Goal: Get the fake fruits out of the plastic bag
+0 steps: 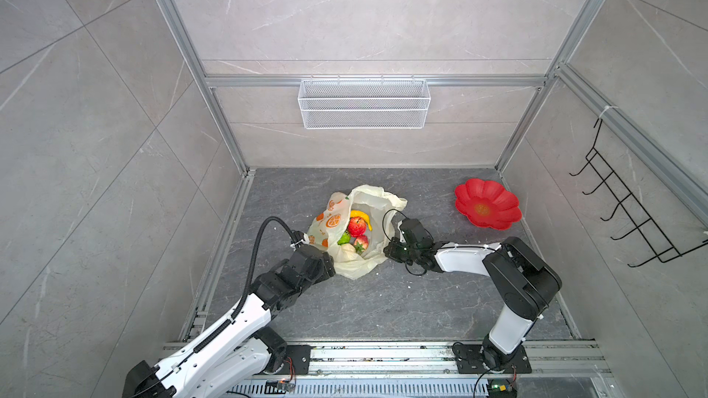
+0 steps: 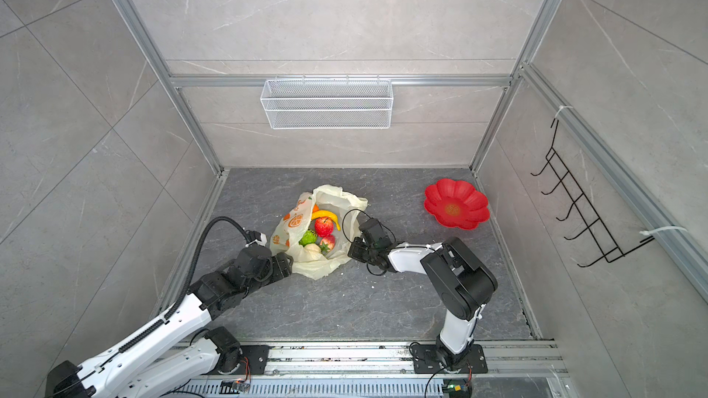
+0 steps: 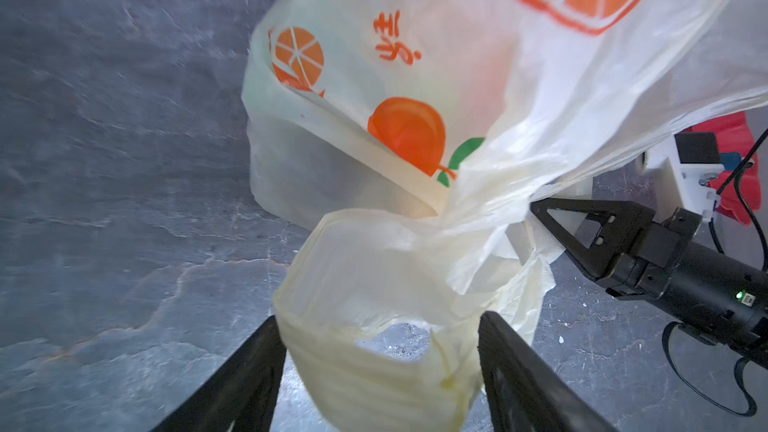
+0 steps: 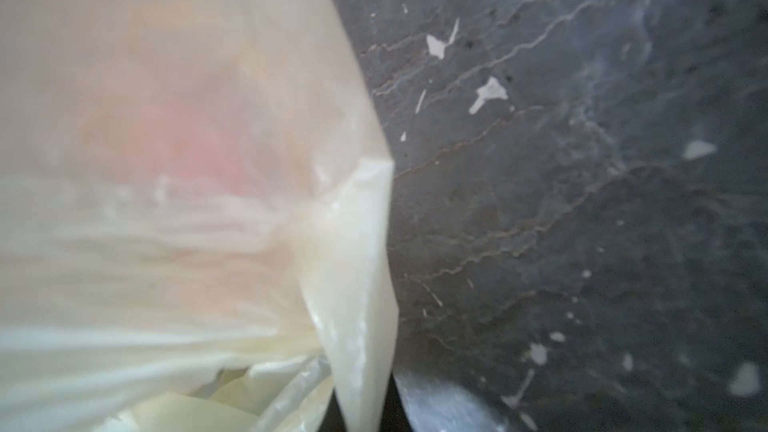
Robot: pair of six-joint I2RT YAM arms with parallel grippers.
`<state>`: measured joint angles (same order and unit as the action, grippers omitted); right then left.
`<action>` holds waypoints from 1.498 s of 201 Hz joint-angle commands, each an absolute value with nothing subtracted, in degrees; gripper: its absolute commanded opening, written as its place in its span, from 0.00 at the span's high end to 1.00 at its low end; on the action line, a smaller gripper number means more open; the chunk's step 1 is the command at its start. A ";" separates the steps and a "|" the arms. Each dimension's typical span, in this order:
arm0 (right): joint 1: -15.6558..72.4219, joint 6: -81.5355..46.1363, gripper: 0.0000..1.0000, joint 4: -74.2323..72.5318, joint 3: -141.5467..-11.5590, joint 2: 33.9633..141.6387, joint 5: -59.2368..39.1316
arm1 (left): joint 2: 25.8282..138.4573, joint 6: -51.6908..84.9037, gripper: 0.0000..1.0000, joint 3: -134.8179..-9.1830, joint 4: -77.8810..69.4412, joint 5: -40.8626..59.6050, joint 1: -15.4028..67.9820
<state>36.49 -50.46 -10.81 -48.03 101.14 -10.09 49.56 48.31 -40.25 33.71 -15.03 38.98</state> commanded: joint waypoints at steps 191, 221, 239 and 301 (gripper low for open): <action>40.87 -45.97 1.00 -6.24 -49.93 94.95 -3.42 | 86.39 48.71 0.34 -71.16 47.02 -26.50 36.82; 41.21 -45.88 1.00 -6.83 -50.01 96.01 -3.90 | 81.25 47.92 0.30 -68.29 47.30 -30.41 36.22; 42.06 -45.70 1.00 -6.73 -50.45 96.53 -3.54 | 80.04 47.75 0.26 -66.39 46.87 -28.71 33.07; 43.95 -45.44 1.00 -6.07 -51.00 97.03 -2.46 | 83.64 45.88 0.20 -62.41 43.51 -19.51 26.72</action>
